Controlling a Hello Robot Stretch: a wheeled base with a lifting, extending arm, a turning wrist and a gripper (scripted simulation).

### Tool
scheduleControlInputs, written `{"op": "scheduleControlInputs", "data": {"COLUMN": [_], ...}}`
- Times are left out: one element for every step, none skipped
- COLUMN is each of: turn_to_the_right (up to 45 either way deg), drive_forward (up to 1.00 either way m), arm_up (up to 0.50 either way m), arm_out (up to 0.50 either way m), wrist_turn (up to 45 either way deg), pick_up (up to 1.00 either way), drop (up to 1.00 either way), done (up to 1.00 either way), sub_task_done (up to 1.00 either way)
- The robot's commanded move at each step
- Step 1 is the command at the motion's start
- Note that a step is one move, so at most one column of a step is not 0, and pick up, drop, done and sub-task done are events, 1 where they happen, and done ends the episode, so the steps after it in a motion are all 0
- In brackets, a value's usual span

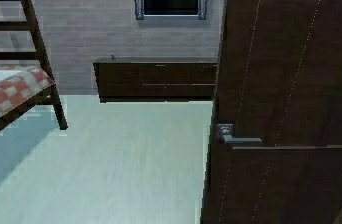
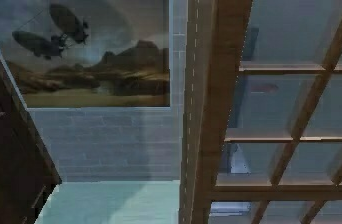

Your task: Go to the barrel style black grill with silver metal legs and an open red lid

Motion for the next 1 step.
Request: {"op": "scheduleControlInputs", "data": {"turn_to_the_right": [-12.0], "drive_forward": [0.00], "arm_up": [0.00], "arm_out": [0.00], "wrist_turn": [0.0], "pick_up": [0.00], "drop": [0.00], "done": [0.00], "sub_task_done": [0.00]}}
